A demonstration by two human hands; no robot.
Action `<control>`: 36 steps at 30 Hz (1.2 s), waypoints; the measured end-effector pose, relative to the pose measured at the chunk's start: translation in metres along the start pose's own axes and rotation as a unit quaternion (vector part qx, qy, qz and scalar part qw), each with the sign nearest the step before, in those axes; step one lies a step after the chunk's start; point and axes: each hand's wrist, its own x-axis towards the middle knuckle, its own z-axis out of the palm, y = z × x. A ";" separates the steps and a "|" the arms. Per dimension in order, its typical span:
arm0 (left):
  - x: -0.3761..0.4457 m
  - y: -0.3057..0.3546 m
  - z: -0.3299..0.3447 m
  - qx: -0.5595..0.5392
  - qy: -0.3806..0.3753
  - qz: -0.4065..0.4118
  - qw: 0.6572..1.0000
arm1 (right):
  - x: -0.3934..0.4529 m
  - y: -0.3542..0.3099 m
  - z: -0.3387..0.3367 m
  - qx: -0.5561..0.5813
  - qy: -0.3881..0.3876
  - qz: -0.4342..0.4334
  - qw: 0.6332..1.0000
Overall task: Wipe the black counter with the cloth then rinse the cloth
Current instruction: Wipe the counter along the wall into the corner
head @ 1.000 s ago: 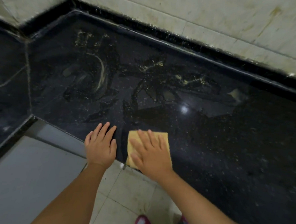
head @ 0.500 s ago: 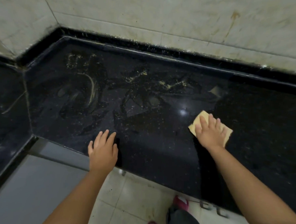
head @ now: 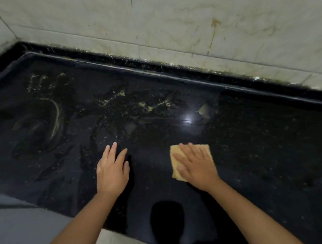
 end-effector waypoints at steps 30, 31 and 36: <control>0.024 0.025 0.046 0.053 -0.021 0.008 0.998 | 0.047 0.102 -0.034 0.052 0.013 0.124 0.991; 0.024 0.025 0.046 0.053 -0.023 0.007 0.998 | 0.059 0.110 -0.039 0.081 0.027 0.168 0.982; 0.025 0.025 0.045 0.075 -0.038 0.012 0.996 | 0.131 0.070 -0.054 0.162 0.073 0.290 0.940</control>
